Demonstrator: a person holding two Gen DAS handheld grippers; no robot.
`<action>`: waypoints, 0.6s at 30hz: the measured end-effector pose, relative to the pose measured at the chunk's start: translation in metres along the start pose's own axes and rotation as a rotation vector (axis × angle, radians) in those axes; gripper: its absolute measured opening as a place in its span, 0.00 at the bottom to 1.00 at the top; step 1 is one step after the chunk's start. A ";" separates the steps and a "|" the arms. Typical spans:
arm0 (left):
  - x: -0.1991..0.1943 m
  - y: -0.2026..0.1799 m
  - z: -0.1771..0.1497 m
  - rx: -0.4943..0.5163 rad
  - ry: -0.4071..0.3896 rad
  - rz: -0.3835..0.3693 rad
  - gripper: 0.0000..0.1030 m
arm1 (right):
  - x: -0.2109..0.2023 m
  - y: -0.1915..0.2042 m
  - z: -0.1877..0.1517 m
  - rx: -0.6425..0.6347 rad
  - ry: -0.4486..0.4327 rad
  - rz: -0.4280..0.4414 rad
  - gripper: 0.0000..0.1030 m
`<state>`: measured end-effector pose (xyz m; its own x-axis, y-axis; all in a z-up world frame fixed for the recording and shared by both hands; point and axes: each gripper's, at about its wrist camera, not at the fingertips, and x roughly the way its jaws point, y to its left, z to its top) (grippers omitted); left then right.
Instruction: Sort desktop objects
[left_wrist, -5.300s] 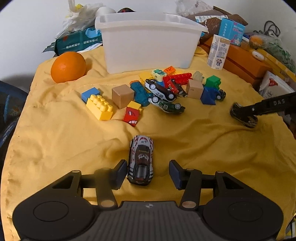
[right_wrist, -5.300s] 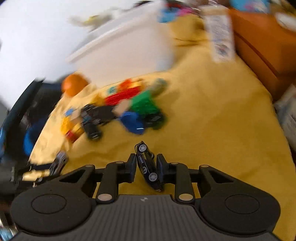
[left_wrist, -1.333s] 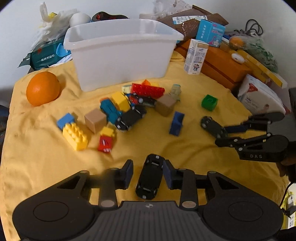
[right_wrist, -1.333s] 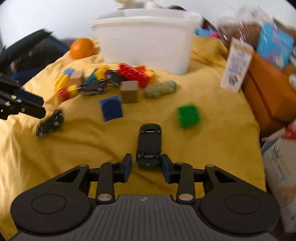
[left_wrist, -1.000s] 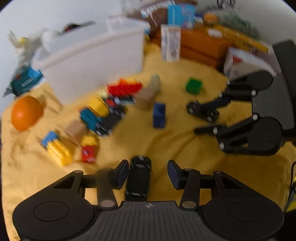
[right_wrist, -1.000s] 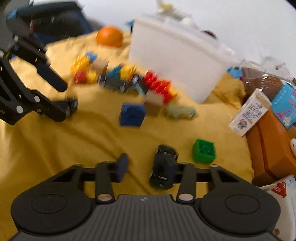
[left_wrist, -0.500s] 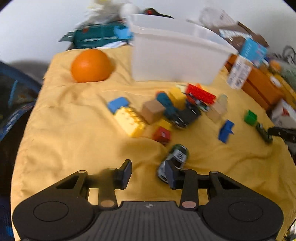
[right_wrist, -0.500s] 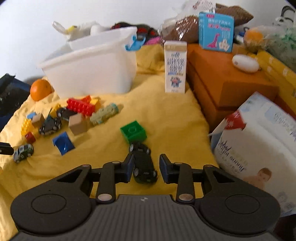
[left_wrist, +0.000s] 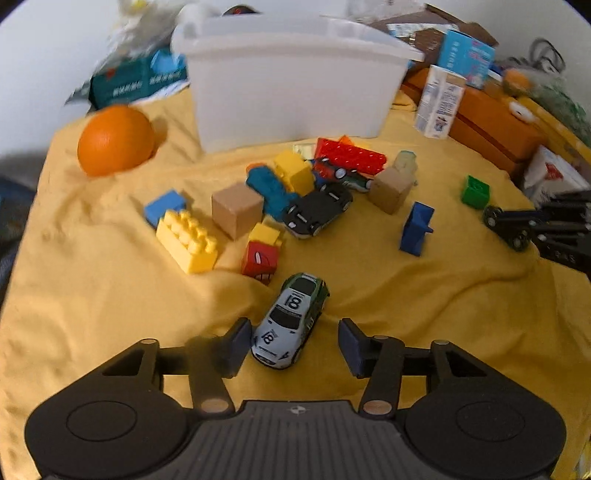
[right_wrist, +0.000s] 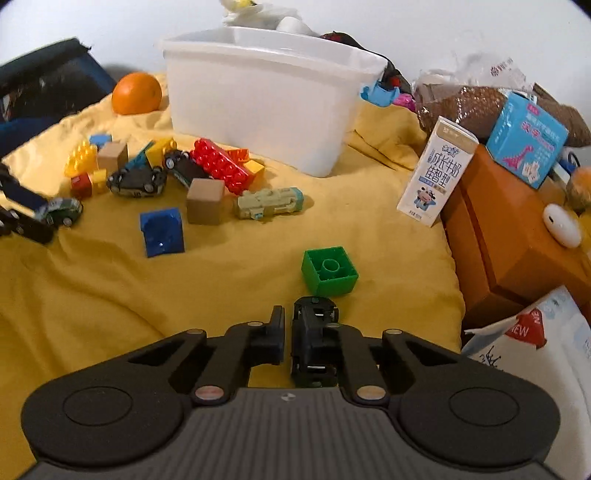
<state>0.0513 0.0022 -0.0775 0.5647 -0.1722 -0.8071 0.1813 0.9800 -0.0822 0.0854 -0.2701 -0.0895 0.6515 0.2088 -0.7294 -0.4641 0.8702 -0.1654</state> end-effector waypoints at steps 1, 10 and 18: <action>0.000 0.001 -0.001 -0.022 -0.001 -0.003 0.54 | -0.001 -0.001 -0.002 0.006 -0.003 -0.011 0.11; 0.000 0.003 -0.001 -0.055 0.003 -0.016 0.55 | 0.006 0.007 -0.009 -0.098 0.019 -0.041 0.49; -0.001 0.001 -0.001 -0.049 0.010 -0.019 0.57 | 0.001 0.016 -0.008 -0.074 0.011 0.009 0.32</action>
<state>0.0501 0.0039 -0.0773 0.5533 -0.1904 -0.8109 0.1520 0.9803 -0.1265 0.0738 -0.2597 -0.0978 0.6407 0.2109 -0.7382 -0.5131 0.8329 -0.2073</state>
